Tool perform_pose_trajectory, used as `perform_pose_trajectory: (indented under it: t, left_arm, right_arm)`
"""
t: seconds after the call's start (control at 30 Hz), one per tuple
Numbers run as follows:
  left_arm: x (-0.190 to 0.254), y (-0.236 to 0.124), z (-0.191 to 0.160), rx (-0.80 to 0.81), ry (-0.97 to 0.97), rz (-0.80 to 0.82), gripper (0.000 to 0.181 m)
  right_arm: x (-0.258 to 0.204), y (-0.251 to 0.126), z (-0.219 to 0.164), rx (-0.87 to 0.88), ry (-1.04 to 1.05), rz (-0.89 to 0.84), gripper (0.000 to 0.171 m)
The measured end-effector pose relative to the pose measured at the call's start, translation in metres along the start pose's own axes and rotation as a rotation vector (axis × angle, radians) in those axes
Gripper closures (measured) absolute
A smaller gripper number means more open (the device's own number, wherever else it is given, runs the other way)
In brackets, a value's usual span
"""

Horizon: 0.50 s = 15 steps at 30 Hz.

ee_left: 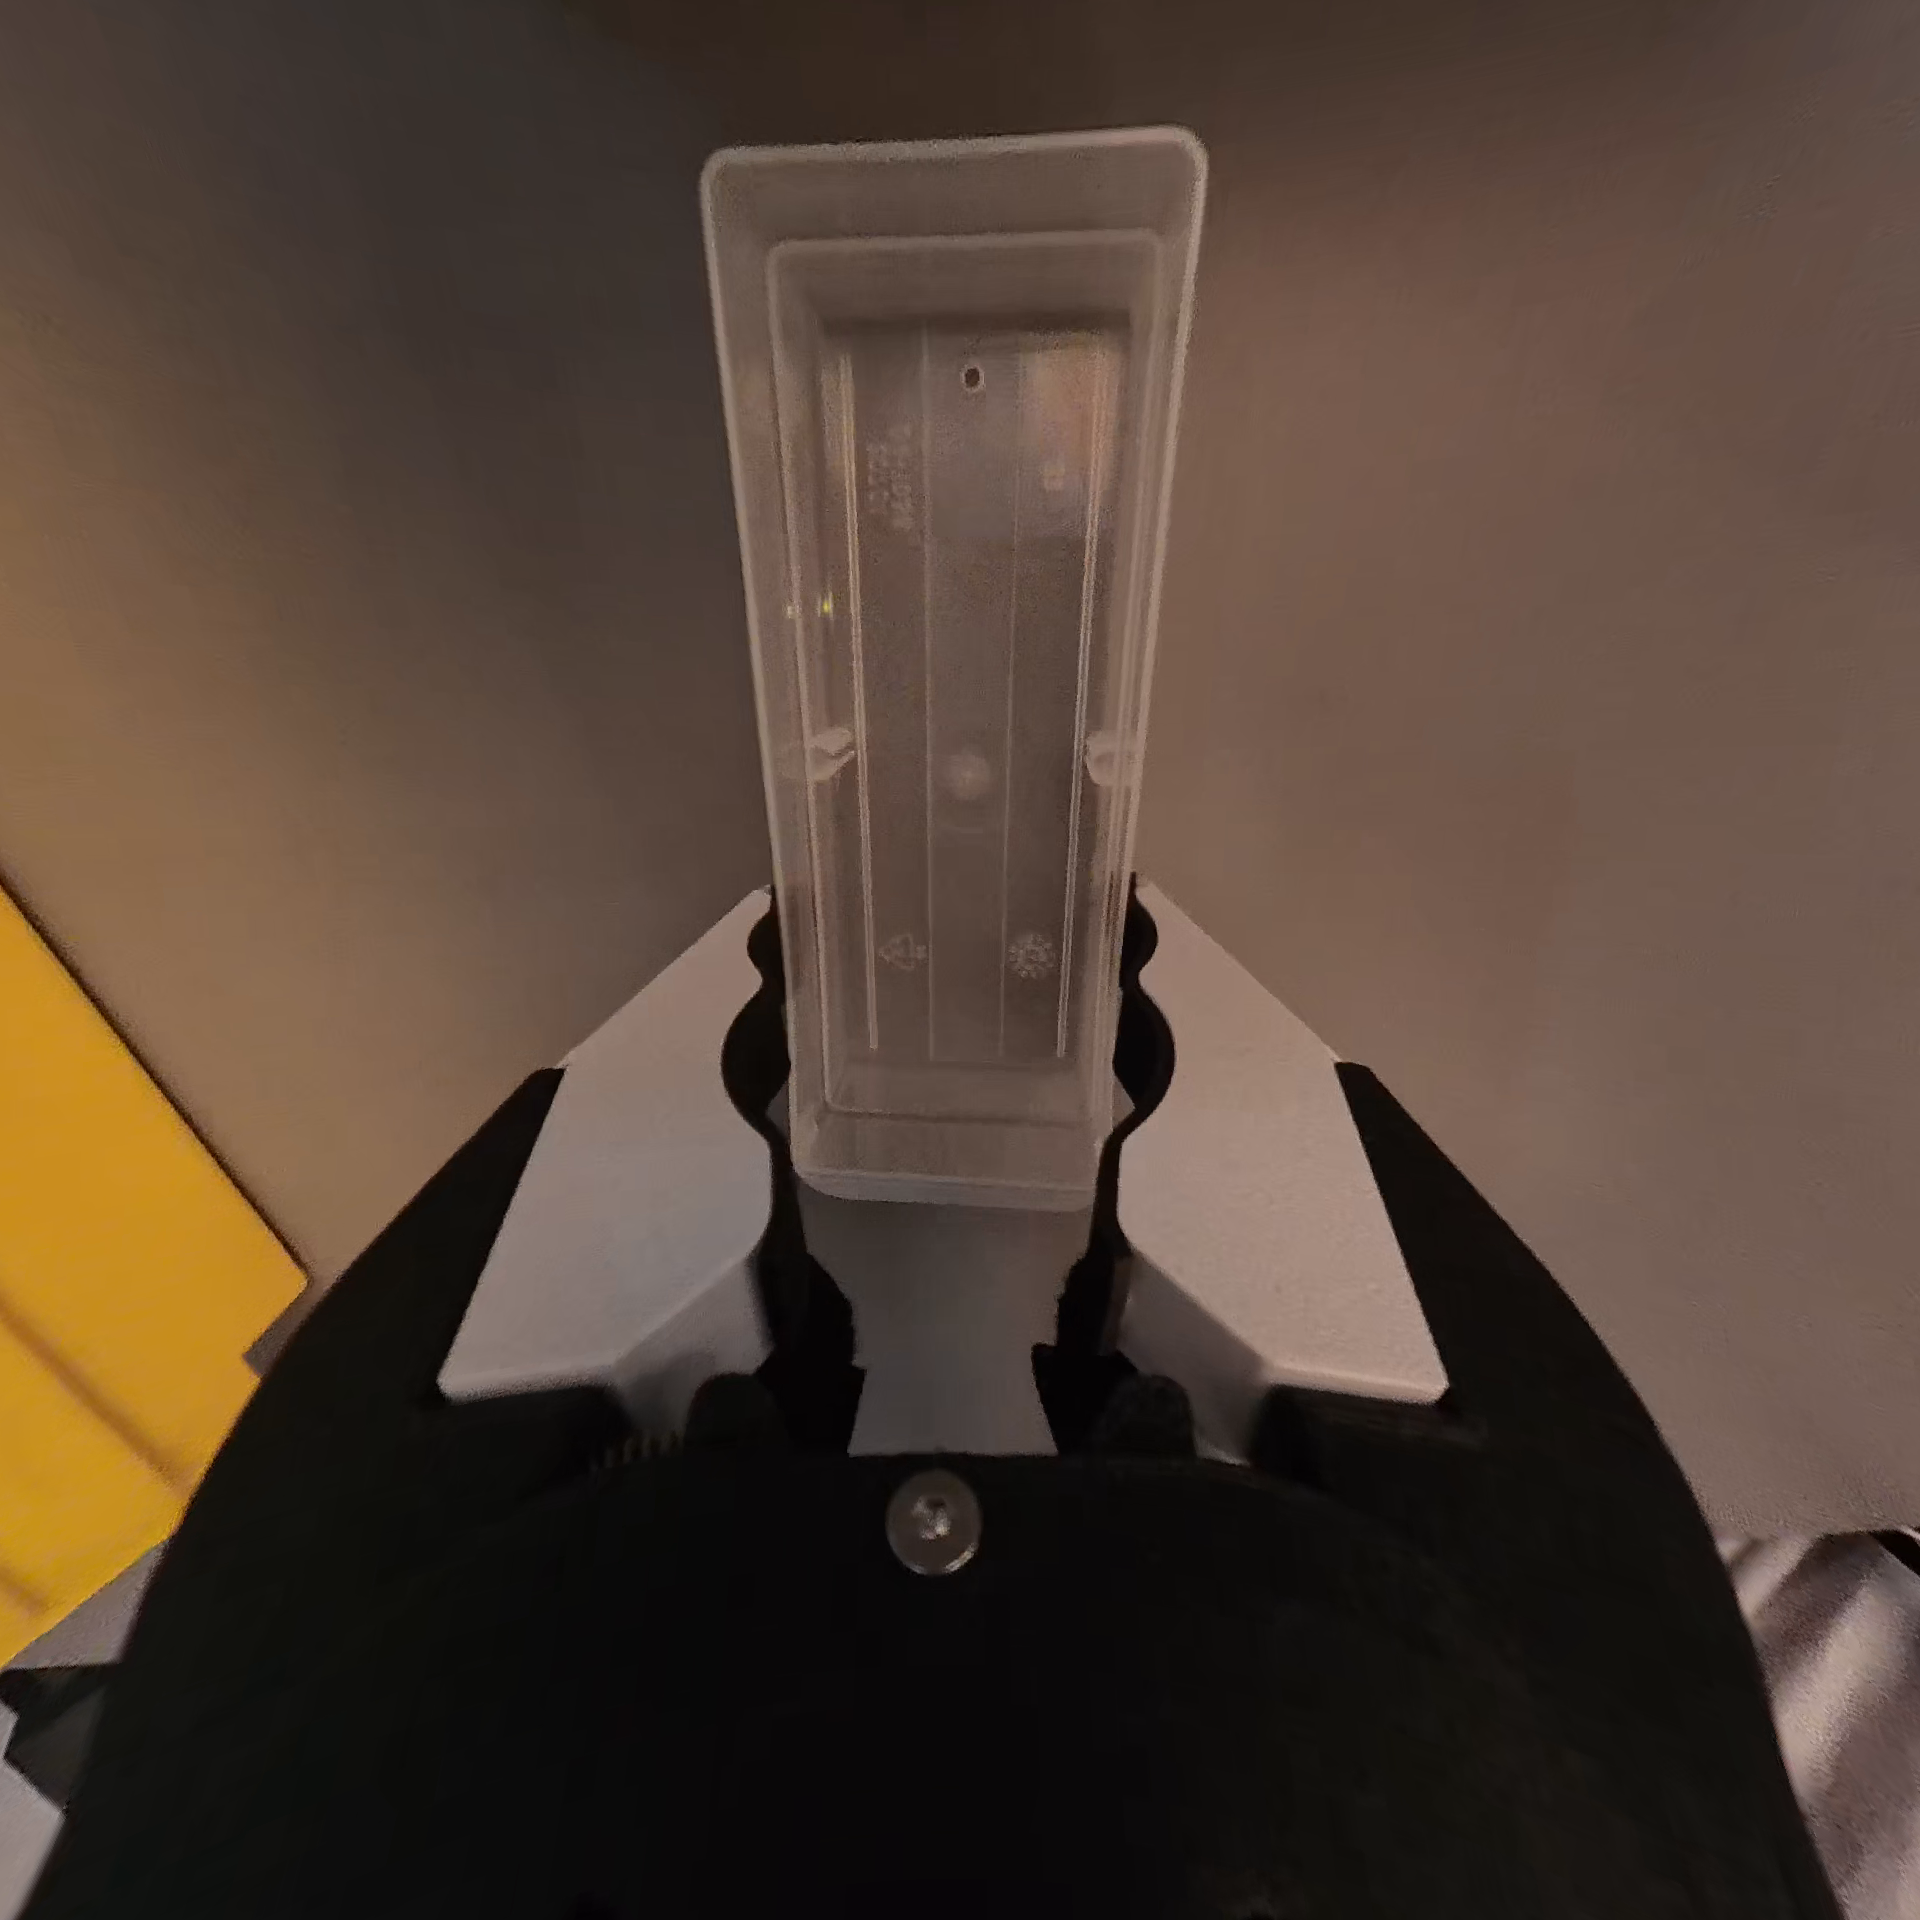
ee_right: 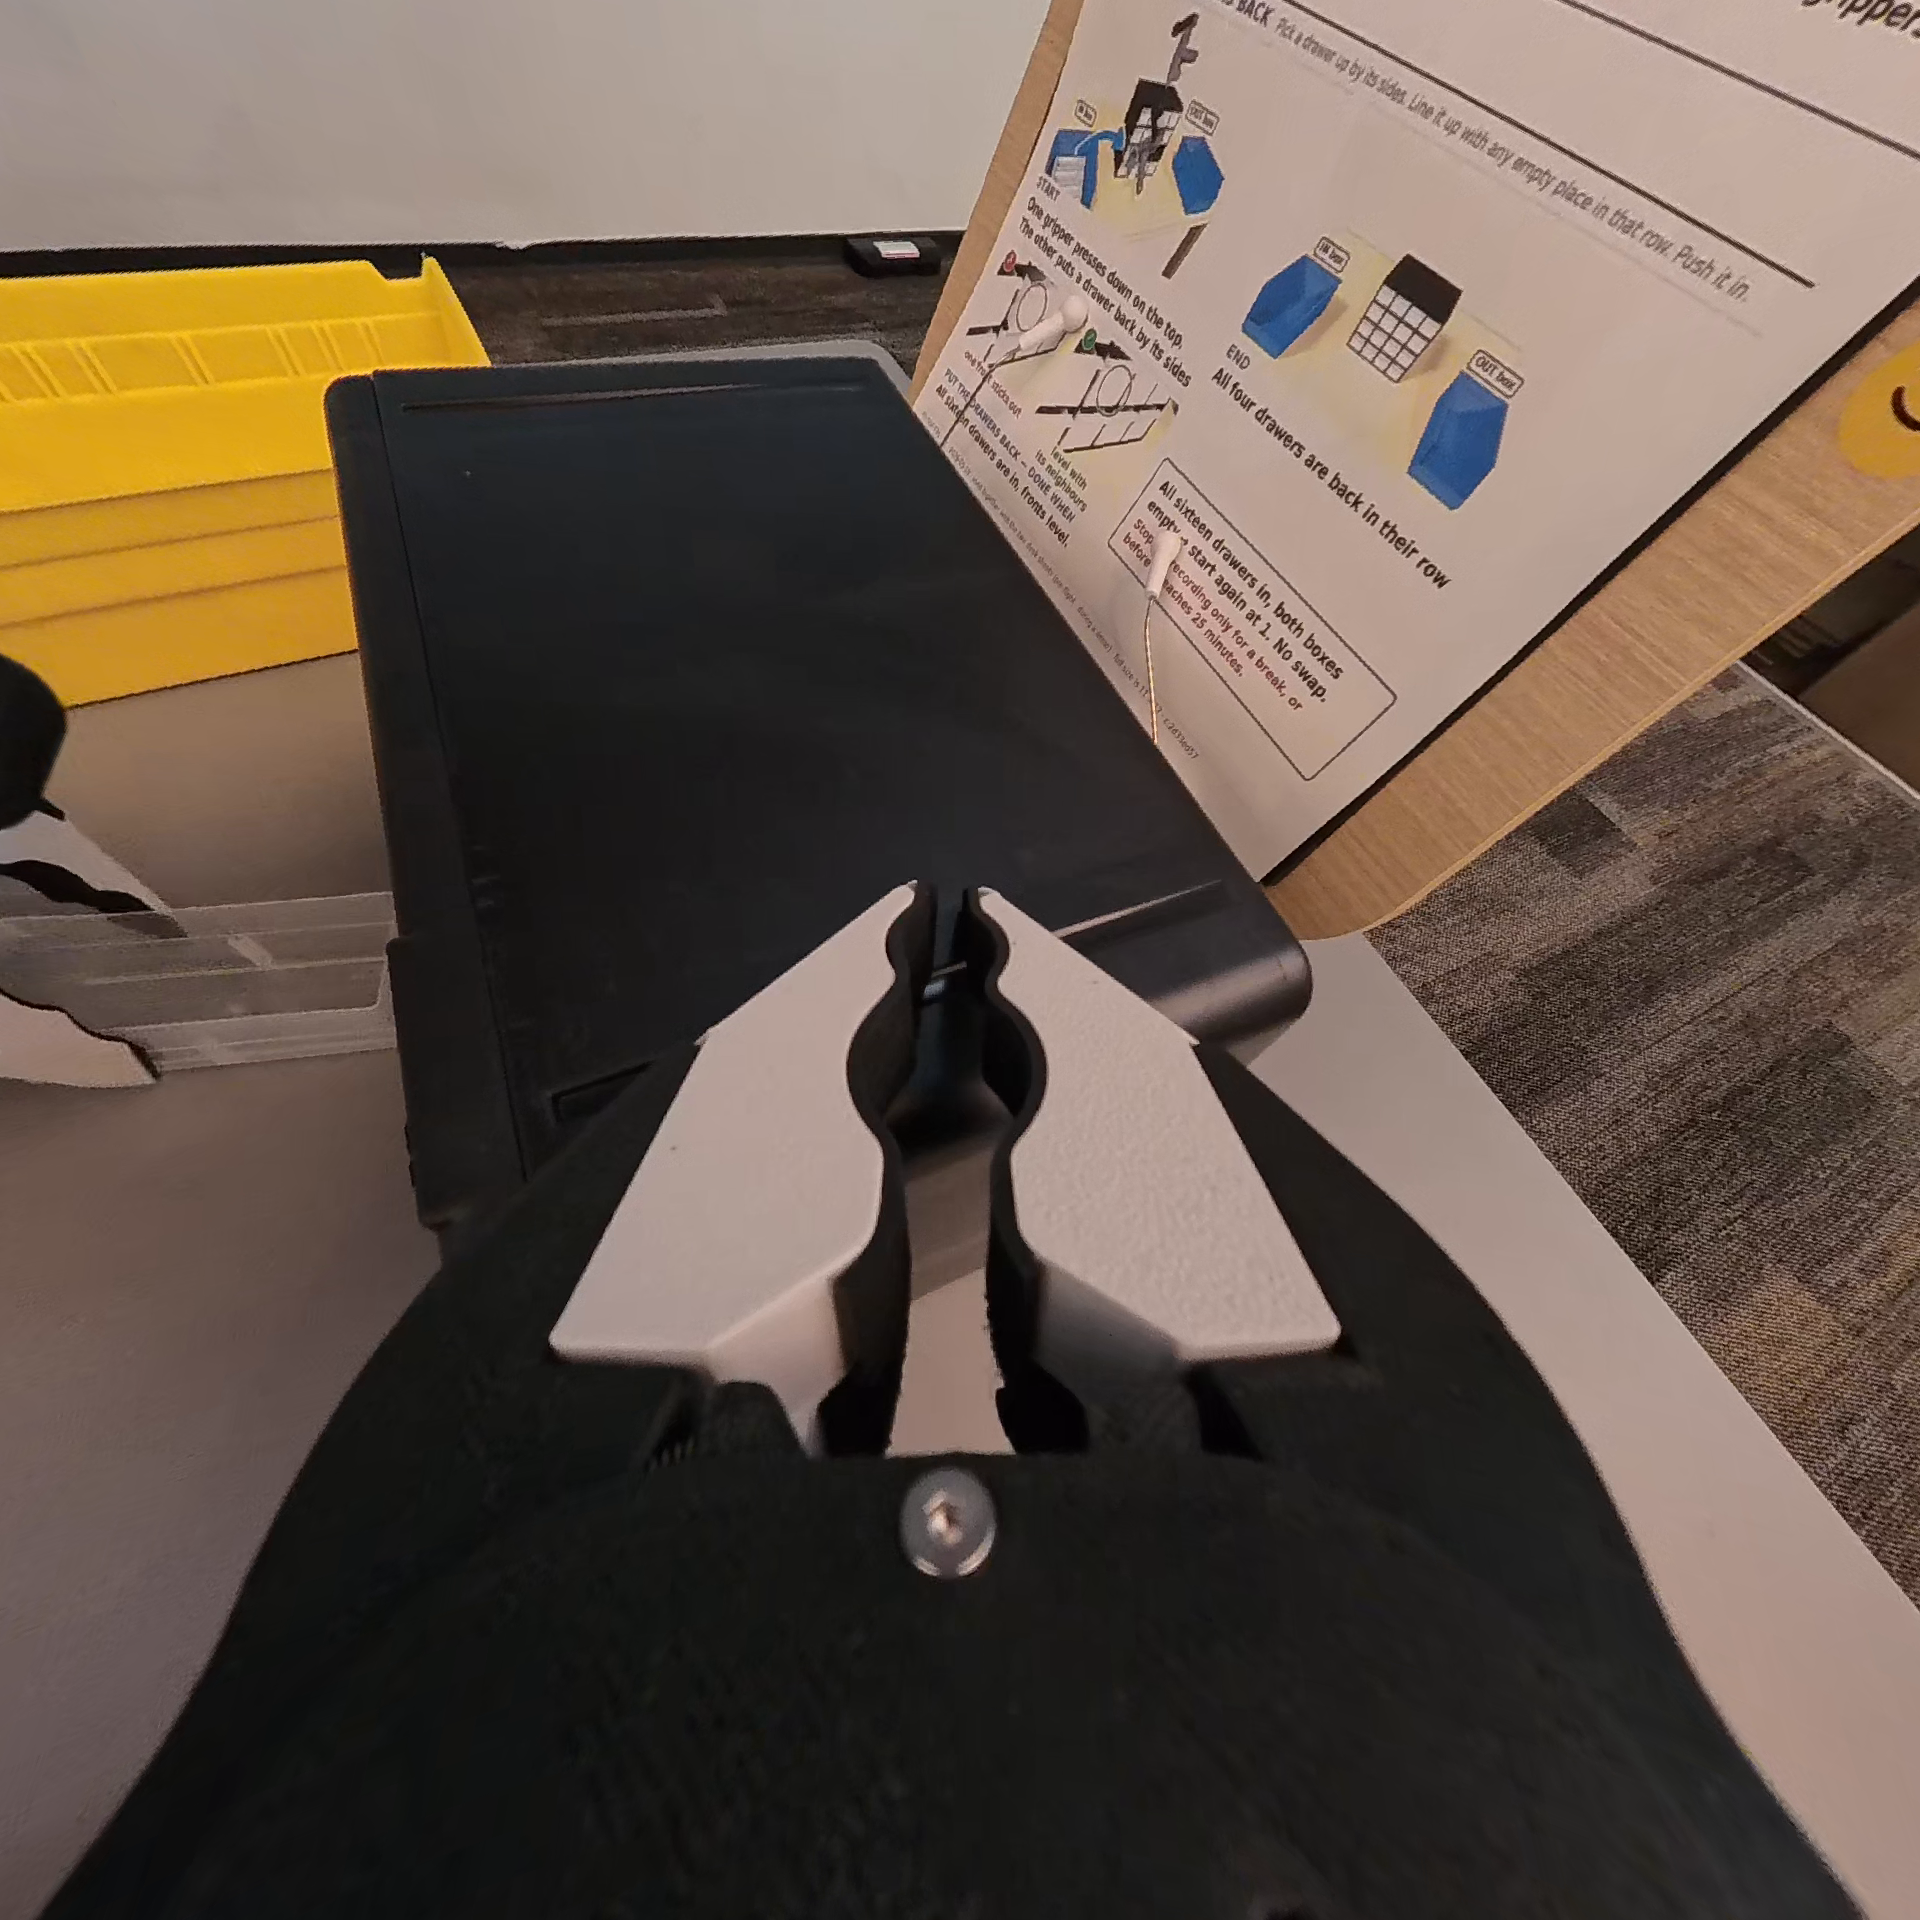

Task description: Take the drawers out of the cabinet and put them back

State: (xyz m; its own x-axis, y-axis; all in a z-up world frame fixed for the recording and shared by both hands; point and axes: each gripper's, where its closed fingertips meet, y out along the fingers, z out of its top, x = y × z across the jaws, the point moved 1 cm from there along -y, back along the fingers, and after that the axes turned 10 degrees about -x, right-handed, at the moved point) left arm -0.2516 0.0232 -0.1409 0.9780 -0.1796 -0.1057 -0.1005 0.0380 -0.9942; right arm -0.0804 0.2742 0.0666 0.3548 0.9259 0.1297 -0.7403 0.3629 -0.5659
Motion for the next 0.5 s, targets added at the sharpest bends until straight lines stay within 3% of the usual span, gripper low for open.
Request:
perform_pose_trajectory:
  t: [0.13,0.5]
  left_arm:
    - [-0.002,0.004,-0.005,-0.053,0.019,0.029,0.114]
    - [-0.001,-0.027,0.019,0.055,-0.031,-0.026,0.123]
  right_arm:
    - [0.000,0.000,0.000,0.001,0.003,0.002,0.167]
    - [0.000,0.000,0.000,0.003,0.006,0.009,0.167]
